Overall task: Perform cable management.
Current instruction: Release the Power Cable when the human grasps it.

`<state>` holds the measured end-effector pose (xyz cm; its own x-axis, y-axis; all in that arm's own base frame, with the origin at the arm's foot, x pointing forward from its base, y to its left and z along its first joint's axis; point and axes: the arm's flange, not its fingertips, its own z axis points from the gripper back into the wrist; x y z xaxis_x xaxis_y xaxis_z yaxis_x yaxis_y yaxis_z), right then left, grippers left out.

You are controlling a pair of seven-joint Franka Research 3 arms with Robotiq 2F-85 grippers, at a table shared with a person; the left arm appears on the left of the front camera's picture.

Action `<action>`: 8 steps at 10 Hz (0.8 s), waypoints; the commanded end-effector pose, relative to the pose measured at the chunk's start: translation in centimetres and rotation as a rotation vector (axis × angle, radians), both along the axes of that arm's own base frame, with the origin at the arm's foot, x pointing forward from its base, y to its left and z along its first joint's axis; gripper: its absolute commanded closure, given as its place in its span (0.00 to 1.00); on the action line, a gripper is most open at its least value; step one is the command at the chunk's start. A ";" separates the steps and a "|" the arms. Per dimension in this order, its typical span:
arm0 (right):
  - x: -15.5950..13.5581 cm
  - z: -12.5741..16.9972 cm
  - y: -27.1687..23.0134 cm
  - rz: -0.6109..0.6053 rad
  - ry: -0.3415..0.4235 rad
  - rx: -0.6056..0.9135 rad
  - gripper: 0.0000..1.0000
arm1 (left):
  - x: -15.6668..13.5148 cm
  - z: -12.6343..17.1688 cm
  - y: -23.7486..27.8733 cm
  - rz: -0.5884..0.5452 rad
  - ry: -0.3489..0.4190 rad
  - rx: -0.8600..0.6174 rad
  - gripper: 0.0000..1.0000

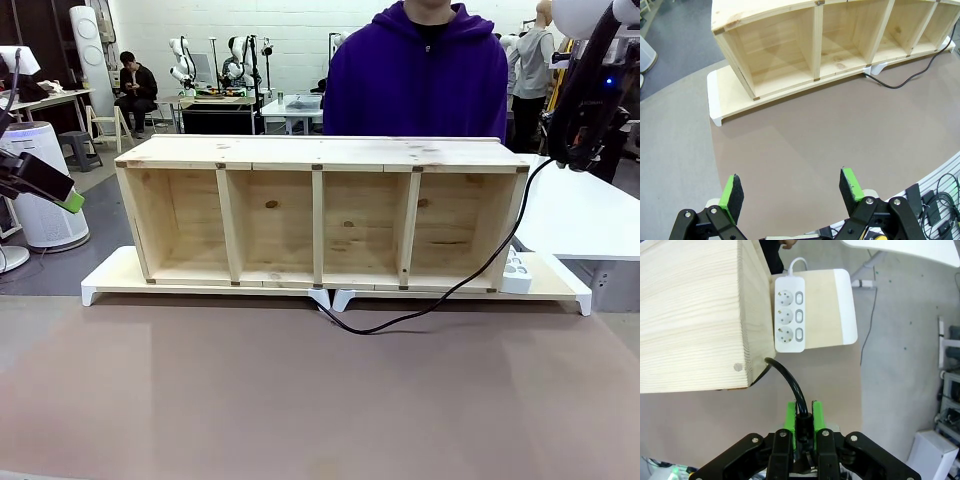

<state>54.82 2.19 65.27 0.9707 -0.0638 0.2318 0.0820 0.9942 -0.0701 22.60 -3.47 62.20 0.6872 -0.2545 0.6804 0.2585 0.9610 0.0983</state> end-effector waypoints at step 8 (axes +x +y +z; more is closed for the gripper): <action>0.0 0.0 0.0 0.000 0.001 0.000 0.84 | 0.1 0.1 0.0 0.004 -0.006 -0.009 0.00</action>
<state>54.81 2.20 65.26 0.9708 -0.0637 0.2315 0.0819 0.9942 -0.0702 22.60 -3.47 62.20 0.6872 -0.2545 0.6804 0.2585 0.9610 0.0983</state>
